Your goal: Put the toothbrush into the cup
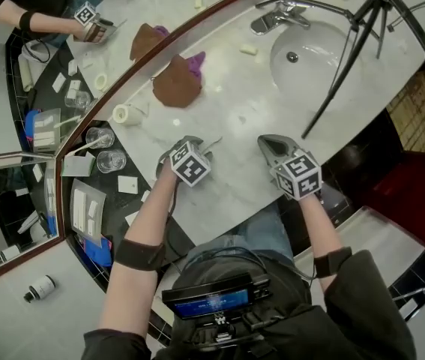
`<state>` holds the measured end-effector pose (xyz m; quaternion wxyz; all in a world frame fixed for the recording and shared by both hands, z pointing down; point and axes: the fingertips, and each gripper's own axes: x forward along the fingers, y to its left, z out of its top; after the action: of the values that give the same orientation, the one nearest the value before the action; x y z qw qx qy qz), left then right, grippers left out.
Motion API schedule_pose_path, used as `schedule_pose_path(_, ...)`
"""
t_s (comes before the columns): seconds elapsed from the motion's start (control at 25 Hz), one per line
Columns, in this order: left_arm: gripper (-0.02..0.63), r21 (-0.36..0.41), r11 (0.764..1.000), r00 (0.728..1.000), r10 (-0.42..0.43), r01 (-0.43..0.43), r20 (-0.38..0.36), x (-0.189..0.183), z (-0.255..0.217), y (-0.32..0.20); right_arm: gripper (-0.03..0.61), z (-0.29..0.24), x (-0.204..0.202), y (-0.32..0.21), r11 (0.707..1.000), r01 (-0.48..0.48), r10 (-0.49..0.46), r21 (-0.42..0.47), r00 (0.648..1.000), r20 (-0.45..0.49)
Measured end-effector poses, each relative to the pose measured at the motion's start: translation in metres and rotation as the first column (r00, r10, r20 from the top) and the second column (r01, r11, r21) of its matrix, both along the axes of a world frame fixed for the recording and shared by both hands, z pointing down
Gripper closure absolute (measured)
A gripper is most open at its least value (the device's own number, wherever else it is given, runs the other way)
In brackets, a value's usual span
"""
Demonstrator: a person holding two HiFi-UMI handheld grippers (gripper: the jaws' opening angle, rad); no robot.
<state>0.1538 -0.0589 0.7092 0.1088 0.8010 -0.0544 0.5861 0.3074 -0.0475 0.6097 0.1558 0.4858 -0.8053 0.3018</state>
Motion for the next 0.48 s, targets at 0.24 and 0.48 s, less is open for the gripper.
schedule_pose_path(0.24,0.502,-0.012,0.998,0.996,0.064,-0.063,0.061,0.006,0.012,0.0,0.577,0.006,0.005,-0.001,1.0,-0.015,0.015,-0.008,1.0,0.009)
schedule_pose_path(0.48,0.586,-0.004,0.998,0.996,0.063,-0.063,0.07,0.009,0.015,0.001,0.577,0.009,0.006,0.002,1.0,-0.016,0.017,-0.014,1.0,0.01)
